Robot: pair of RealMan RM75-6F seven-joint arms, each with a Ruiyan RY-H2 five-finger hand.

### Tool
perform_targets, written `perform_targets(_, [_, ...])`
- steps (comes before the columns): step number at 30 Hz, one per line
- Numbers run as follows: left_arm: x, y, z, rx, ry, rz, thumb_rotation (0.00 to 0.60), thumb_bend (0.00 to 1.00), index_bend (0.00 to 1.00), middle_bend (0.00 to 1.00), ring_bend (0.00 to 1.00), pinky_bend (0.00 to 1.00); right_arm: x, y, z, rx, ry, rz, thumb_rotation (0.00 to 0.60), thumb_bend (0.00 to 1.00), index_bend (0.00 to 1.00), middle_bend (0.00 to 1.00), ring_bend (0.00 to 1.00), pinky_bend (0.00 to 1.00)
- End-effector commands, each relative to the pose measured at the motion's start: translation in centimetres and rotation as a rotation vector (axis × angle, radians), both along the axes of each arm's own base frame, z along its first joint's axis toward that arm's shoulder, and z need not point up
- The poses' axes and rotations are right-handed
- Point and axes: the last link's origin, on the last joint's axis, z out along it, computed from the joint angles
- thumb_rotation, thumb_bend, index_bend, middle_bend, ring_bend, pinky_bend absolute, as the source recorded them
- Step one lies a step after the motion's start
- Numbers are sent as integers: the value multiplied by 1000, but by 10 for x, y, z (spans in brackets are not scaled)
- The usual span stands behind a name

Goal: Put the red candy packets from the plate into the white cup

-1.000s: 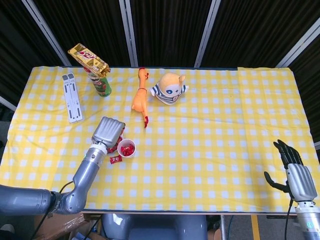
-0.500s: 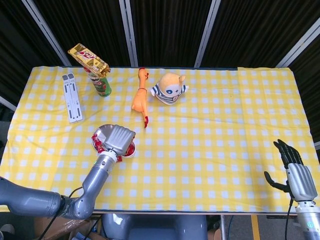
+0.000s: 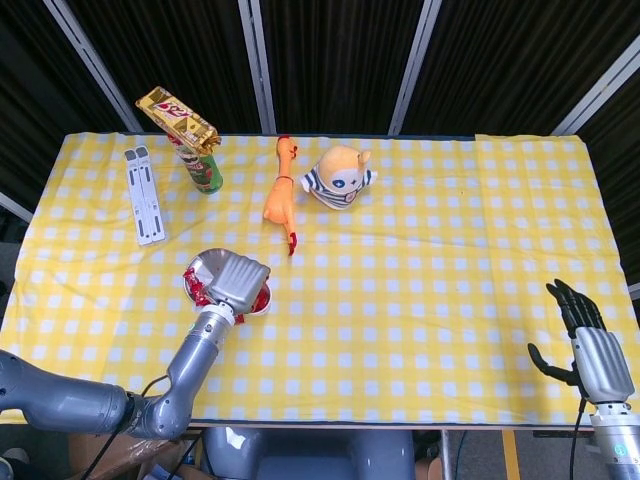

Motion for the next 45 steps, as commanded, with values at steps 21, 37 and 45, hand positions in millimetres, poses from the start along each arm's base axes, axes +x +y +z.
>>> perform_targets(21, [2,-1,5,2,-55,4,600,307,390,493,912,936,0,0,0,-2,-3,3,600,409,0,0,0,0])
perform_targets(37, [-15,11,34,94,-85,64,600,294,351,431,912,936,0,0,0,-4,-3,3,600,409,0,0,0,0])
perform_targets(45, [-45,17,46,124,-40,148,600,244,323,371,912,936,0,0,0,-1,-2,1,600,408,0,0,0,0])
